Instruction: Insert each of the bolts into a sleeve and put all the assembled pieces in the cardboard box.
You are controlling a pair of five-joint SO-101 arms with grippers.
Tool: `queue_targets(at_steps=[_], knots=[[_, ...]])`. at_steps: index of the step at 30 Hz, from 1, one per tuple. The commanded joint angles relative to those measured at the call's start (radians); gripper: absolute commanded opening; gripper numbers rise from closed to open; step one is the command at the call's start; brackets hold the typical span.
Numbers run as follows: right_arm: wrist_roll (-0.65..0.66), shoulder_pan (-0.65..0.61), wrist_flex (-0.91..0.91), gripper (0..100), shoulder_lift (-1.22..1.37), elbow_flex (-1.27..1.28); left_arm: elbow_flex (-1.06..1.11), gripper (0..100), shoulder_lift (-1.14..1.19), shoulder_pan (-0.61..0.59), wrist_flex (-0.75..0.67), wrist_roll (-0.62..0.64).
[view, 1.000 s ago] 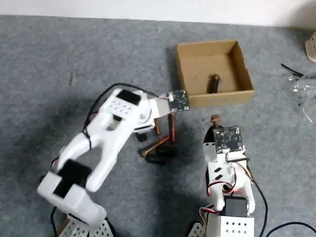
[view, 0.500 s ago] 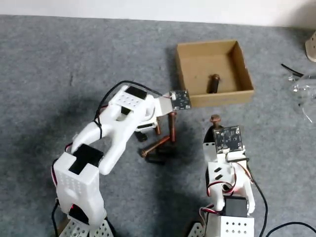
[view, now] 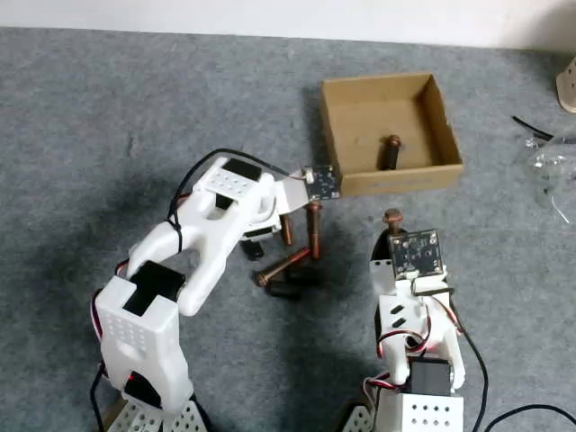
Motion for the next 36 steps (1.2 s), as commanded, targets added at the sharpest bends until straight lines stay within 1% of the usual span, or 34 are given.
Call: queue_targets(at_steps=[1, 5, 9, 14, 17, 19, 22, 26, 28, 32, 36], knots=[[-0.008, 0.012, -0.007, 0.5, -0.022, 0.11, -0.004, 0, -0.008, -0.021, 0.005, -0.005], [-0.008, 0.012, -0.007, 0.5, -0.022, 0.11, -0.007, 1, -0.021, -0.021, 0.017, 0.0], [-0.008, 0.012, -0.007, 0.5, -0.022, 0.11, -0.036, 1, -0.07, -0.012, 0.1, 0.012], [-0.008, 0.012, -0.007, 0.5, -0.022, 0.11, -0.038, 1, -0.251, 0.031, 0.173, 0.153], [-0.008, 0.012, -0.007, 0.5, -0.022, 0.11, -0.036, 1, -0.348, 0.101, 0.232, 0.233], [-0.008, 0.012, -0.007, 0.5, -0.022, 0.108, -0.036, 1, -0.39, 0.16, 0.242, 0.298], [-0.009, 0.016, -0.007, 0.5, -0.022, 0.108, -0.036, 1, -0.424, 0.232, 0.239, 0.384], [-0.023, 0.082, -0.044, 0.5, -0.022, 0.111, -0.036, 1, -0.407, 0.317, 0.201, 0.46], [-0.072, 0.108, -0.051, 0.5, -0.024, 0.111, -0.025, 1, -0.38, 0.351, 0.176, 0.497], [-0.13, 0.191, -0.102, 0.5, -0.024, 0.11, 0.012, 1, -0.328, 0.418, 0.112, 0.539], [-0.215, 0.265, -0.133, 0.5, -0.024, 0.11, 0.076, 1, -0.259, 0.481, 0.018, 0.54]])
